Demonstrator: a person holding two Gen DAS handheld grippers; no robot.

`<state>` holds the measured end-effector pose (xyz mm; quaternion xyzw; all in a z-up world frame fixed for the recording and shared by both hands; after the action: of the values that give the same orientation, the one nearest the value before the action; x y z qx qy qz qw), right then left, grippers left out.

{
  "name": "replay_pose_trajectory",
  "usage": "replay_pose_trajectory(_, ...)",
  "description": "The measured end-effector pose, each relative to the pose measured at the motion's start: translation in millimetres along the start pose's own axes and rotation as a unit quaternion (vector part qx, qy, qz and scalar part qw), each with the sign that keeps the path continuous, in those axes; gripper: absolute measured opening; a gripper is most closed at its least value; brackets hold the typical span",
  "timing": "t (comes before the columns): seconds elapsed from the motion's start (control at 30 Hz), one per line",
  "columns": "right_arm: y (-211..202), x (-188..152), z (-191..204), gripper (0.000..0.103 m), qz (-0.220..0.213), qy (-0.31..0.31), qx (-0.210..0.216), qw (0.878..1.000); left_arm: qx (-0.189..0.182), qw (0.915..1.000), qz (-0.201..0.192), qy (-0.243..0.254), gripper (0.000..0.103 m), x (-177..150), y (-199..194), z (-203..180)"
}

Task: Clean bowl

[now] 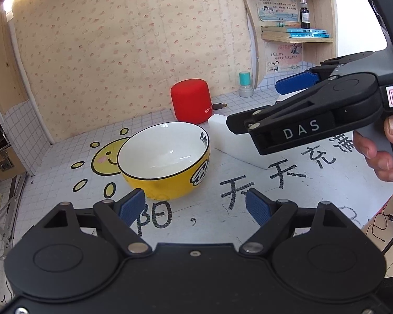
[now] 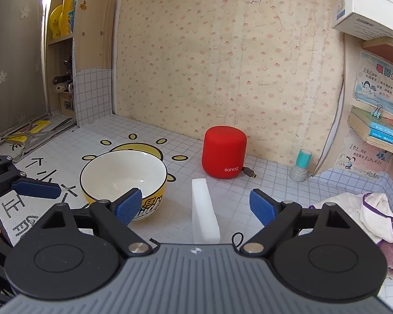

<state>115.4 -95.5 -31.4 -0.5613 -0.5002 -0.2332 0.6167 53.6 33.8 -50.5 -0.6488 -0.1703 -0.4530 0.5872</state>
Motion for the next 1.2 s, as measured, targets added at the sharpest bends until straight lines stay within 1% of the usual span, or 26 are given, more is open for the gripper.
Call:
replay_pose_trajectory(0.17, 3.0, 1.3, 1.6, 0.090, 0.001, 0.000, 0.005, 1.000, 0.000, 1.0000, 0.002, 0.006, 0.085, 1.1, 1.1, 1.2)
replay_pose_trajectory(0.3, 6.7, 1.5, 0.4, 0.090, 0.008, 0.010, 0.013, 1.000, -0.014, 0.9999, 0.004, 0.008, 0.085, 2.0, 2.8, 3.8)
replay_pose_trajectory(0.43, 10.0, 3.8, 5.6, 0.090, 0.012, -0.003, 0.024, 1.000, -0.016, 0.9998, 0.003, 0.014, 0.085, 2.1, 4.5, 11.2)
replay_pose_trajectory(0.53, 11.5, 5.5, 9.3, 0.090, 0.011, -0.012, 0.033, 0.999, -0.016, 0.9998, 0.007, -0.001, 0.085, 3.4, 6.6, 22.4)
replay_pose_trajectory(0.63, 15.3, 5.2, 8.1, 0.090, 0.013, -0.002, 0.033, 0.999, -0.015, 0.9999, 0.006, -0.006, 0.085, 3.7, 5.7, 25.6)
replay_pose_trajectory(0.77, 20.5, 3.8, 4.1, 0.090, 0.014, 0.012, 0.027, 0.999, -0.019, 0.9997, 0.011, 0.008, 0.085, 2.2, 8.4, 22.9)
replay_pose_trajectory(0.87, 25.1, 4.9, 2.8, 0.090, 0.021, 0.023, 0.036, 0.999, -0.024, 0.9995, 0.018, 0.011, 0.085, 2.3, 12.2, 22.6)
replay_pose_trajectory(1.0, 27.2, 7.5, 4.7, 0.090, 0.020, 0.013, 0.028, 0.999, -0.020, 0.9994, 0.021, 0.018, 0.085, 2.3, 16.2, 23.9)
replay_pose_trajectory(1.2, 30.2, 11.8, 12.0, 0.090, 0.021, 0.013, 0.047, 0.999, -0.025, 0.9992, 0.024, 0.019, 0.085, 1.8, 19.3, 27.6)
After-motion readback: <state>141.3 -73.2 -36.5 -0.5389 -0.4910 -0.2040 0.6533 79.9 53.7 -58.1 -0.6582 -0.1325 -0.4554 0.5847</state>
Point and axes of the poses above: each gripper's, at about its wrist camera, not at the fingertips, and y roughly the way its jaws point, z to its left, x to its top, the point moved 6 cm from there along y, roughly the way its jaws point, and after that the axes turned 7 degrees about -x, right-handed, at the moved point
